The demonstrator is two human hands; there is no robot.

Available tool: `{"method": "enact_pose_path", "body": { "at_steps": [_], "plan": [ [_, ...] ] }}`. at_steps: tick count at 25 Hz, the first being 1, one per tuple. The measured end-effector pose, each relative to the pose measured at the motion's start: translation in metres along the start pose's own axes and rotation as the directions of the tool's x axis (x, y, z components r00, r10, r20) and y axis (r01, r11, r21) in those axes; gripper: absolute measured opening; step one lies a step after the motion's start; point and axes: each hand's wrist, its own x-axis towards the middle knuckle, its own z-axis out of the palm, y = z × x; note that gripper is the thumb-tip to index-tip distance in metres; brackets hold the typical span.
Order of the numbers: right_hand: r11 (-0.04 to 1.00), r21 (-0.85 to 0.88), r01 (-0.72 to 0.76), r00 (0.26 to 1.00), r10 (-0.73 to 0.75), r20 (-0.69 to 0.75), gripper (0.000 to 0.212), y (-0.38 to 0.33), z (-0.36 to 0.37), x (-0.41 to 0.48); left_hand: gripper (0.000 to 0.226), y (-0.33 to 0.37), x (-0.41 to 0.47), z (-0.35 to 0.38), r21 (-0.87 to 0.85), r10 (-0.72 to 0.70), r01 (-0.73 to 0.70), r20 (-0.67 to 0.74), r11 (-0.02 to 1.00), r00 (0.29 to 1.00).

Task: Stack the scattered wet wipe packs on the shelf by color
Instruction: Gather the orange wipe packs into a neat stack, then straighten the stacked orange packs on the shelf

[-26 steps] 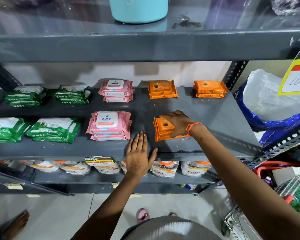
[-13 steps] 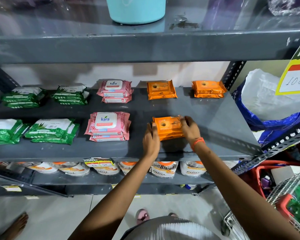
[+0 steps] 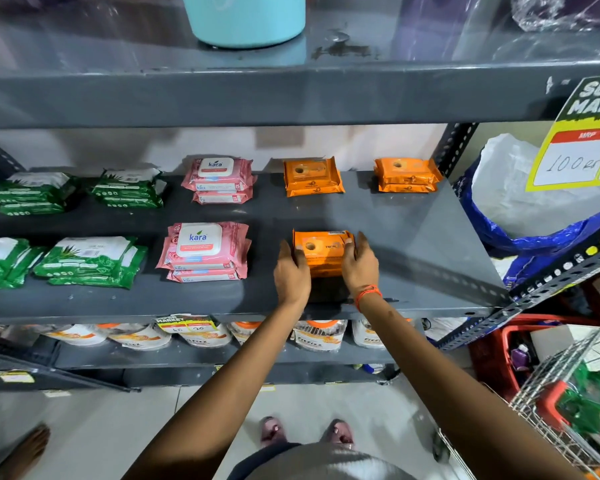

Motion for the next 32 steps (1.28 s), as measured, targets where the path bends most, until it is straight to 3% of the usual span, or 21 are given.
{"method": "enact_pose_path", "body": {
  "at_steps": [2,4,7,9,12,14,16,20,23,25,28,30,32],
  "plan": [
    [0.976,-0.154,0.152,0.987,-0.158,-0.03,0.048,-0.013,0.001,-0.001,0.045,0.004,0.002,-0.011,0.017,0.091,-0.091,-0.025,0.996,0.996],
    [0.945,-0.191,0.264,0.964,-0.265,0.021,0.046,-0.032,0.014,-0.007,0.046,0.007,0.004,-0.031,0.043,0.201,-0.199,-0.055,0.979,0.978],
    [0.948,-0.163,0.273,0.943,-0.229,0.241,0.041,-0.067,0.054,-0.021,0.049,0.0,0.01,-0.081,0.109,0.37,-0.357,-0.149,0.928,0.917],
    [0.969,-0.108,0.222,0.928,-0.176,0.329,0.041,-0.086,0.087,-0.031,0.055,-0.018,0.026,-0.122,0.173,0.392,-0.359,-0.223,0.917,0.893],
    [0.998,0.004,0.062,0.939,-0.06,0.338,0.041,-0.095,0.125,-0.043,0.071,-0.05,0.057,-0.171,0.211,0.276,-0.224,-0.265,0.951,0.924],
    [0.985,0.141,-0.098,0.944,0.047,0.326,0.044,-0.096,0.145,-0.052,0.071,-0.061,0.071,-0.187,0.108,0.084,-0.069,-0.141,0.992,0.986],
    [0.963,0.226,-0.145,0.958,0.079,0.277,0.051,-0.095,0.162,-0.057,0.056,-0.067,0.076,-0.192,-0.042,-0.101,0.101,0.012,0.994,0.995],
    [0.955,0.259,-0.145,0.964,0.077,0.256,0.074,-0.071,0.187,-0.042,0.045,-0.073,0.077,-0.194,-0.117,-0.14,0.144,0.044,0.983,0.989],
    [0.97,0.194,-0.146,0.963,0.094,0.251,0.062,-0.093,0.175,-0.054,0.046,-0.071,0.08,-0.197,-0.111,-0.157,0.161,0.046,0.981,0.987],
    [0.995,0.049,-0.093,0.975,0.081,0.208,0.057,-0.101,0.169,-0.057,0.052,-0.064,0.075,-0.203,-0.078,-0.127,0.128,0.025,0.989,0.992],
    [0.947,-0.253,0.2,0.979,-0.183,0.091,0.06,-0.118,0.169,-0.066,0.063,-0.059,0.071,-0.217,0.028,0.031,-0.029,-0.096,0.999,0.995],
    [0.889,-0.273,0.368,0.93,-0.351,0.109,0.062,-0.136,0.18,-0.08,0.065,-0.06,0.071,-0.234,0.069,0.107,-0.097,-0.164,0.993,0.981],
    [0.873,-0.18,0.454,0.889,-0.427,0.167,0.06,-0.155,0.198,-0.095,0.064,-0.064,0.075,-0.258,0.111,0.158,-0.134,-0.256,0.985,0.954]
  ]
}}
